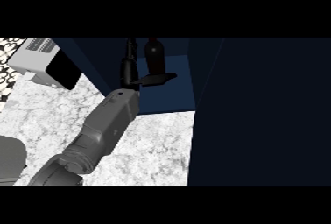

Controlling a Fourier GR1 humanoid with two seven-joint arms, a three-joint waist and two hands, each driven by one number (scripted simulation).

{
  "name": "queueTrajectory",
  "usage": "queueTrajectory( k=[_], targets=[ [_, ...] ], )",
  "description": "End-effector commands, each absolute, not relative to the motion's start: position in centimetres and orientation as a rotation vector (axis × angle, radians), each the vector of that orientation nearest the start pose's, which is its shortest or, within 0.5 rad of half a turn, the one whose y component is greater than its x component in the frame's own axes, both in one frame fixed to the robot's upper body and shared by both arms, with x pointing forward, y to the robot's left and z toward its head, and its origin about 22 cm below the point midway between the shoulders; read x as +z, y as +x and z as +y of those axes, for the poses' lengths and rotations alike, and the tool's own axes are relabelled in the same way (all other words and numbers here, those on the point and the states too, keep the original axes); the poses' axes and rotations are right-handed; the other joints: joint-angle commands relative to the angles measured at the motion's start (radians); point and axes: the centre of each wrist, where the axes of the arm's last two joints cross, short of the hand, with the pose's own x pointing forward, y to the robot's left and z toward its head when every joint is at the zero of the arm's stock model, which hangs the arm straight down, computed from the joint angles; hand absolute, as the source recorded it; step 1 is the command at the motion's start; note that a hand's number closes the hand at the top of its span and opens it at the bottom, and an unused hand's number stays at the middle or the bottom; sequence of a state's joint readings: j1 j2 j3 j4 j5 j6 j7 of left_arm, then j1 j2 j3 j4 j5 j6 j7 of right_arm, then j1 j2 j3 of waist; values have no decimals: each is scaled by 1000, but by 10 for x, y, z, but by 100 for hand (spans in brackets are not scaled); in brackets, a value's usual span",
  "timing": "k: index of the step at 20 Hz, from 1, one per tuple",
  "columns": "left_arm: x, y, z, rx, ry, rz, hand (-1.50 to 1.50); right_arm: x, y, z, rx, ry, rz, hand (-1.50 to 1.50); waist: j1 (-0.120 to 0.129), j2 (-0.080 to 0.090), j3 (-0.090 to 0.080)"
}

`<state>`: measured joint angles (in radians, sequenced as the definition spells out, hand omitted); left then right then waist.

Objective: Pick up the wine, place it into the cabinet and close the cabinet

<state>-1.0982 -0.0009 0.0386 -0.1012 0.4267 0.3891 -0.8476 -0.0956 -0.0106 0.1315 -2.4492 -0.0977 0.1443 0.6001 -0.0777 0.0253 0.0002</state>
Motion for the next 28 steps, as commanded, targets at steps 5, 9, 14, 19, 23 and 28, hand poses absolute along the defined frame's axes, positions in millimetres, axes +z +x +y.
queueTrajectory(
  k=[5,9,14,19,23,28],
  targets=[
    [-21,405,125,101,109,-1864,-150,201,151,-198,305,301,-1925,-150,2,-1,-2],
    [-12,411,121,129,59,-1862,-150,208,155,-196,287,303,-1935,-150,15,-5,-2],
    [-26,402,128,200,5,-1861,-150,210,142,-201,308,308,-1922,-150,16,-11,-2],
    [-27,401,128,186,-35,-1862,-150,198,155,-202,282,303,-1904,-150,32,-15,-1],
    [-36,394,130,216,-51,-1839,-150,201,147,-199,263,281,-1915,-150,36,-28,0],
    [-31,390,120,202,-79,-1838,-150,204,146,-198,280,277,-1914,-150,23,-28,-1]
  ],
)
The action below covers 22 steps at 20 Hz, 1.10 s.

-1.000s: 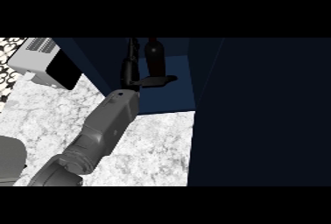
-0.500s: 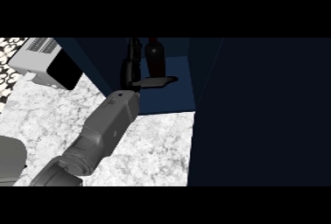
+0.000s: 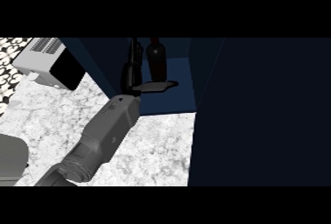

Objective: Pick up the wine, place it into the cabinet and close the cabinet

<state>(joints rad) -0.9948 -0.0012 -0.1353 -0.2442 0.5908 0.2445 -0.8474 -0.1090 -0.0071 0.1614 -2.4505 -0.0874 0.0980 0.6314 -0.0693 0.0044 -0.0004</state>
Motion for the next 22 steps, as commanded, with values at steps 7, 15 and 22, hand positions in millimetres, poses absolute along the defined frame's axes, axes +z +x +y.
queueTrajectory(
  k=[7,15,22],
  targets=[
    [-36,339,78,163,-88,-1836,-150,206,149,-202,260,255,-1925,-150,40,-10,0],
    [-18,290,48,149,-148,-1890,-150,211,135,-205,257,193,-1920,-150,66,-8,0],
    [1,225,47,214,-193,-1902,-150,209,127,-217,235,223,-1922,-150,74,-11,1]
  ],
)
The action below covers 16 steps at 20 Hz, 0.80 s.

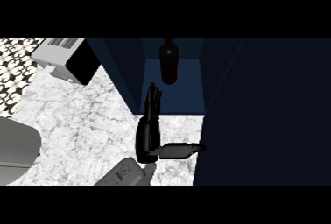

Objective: Pick up the wine, place it into the cabinet and close the cabinet

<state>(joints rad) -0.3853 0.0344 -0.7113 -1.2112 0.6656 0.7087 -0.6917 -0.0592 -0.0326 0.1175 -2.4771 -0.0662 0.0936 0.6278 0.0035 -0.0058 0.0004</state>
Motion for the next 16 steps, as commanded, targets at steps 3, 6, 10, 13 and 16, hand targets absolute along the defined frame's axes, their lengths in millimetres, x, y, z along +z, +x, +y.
queueTrajectory(
  k=[3,6,10,13,16],
  targets=[
    [9,221,63,246,-123,-1883,-150,210,124,-211,235,211,-1926,-150,-1,1,0],
    [24,200,59,244,-105,-1894,-150,212,138,-212,233,216,-1940,-150,1,2,0],
    [21,173,92,265,-162,-1905,-150,209,145,-215,264,221,-1910,-150,2,3,0],
    [31,154,95,224,-208,-1920,-150,208,145,-206,291,261,-1886,-150,2,3,0],
    [34,162,127,197,-223,-1917,-150,200,124,-205,306,328,-1873,-150,-4,2,0]
  ],
)
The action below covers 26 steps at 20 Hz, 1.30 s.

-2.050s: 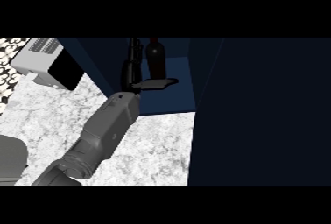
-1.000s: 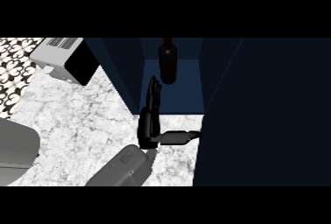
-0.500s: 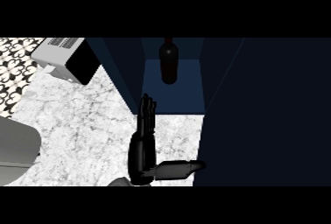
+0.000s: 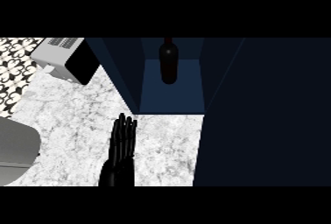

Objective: Pick up the wine, place it into the cabinet and close the cabinet

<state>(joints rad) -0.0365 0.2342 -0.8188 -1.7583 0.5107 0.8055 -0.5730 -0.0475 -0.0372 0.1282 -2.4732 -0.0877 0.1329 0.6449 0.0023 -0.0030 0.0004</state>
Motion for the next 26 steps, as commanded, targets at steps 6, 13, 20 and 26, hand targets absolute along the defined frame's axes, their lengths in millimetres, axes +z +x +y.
queueTrajectory(
  k=[6,13,20,26],
  targets=[
    [52,147,142,147,-278,-1910,-150,202,122,-208,405,341,-1828,150,-5,0,0],
    [38,138,176,133,-277,-1913,-150,199,128,-207,481,442,-1755,150,-2,2,-1],
    [59,136,228,154,-233,-1966,-150,188,112,-185,438,570,-1631,150,1,-1,-1],
    [59,145,264,194,-197,-1972,-150,200,95,-167,671,654,-1651,150,-6,-4,-3]
  ],
)
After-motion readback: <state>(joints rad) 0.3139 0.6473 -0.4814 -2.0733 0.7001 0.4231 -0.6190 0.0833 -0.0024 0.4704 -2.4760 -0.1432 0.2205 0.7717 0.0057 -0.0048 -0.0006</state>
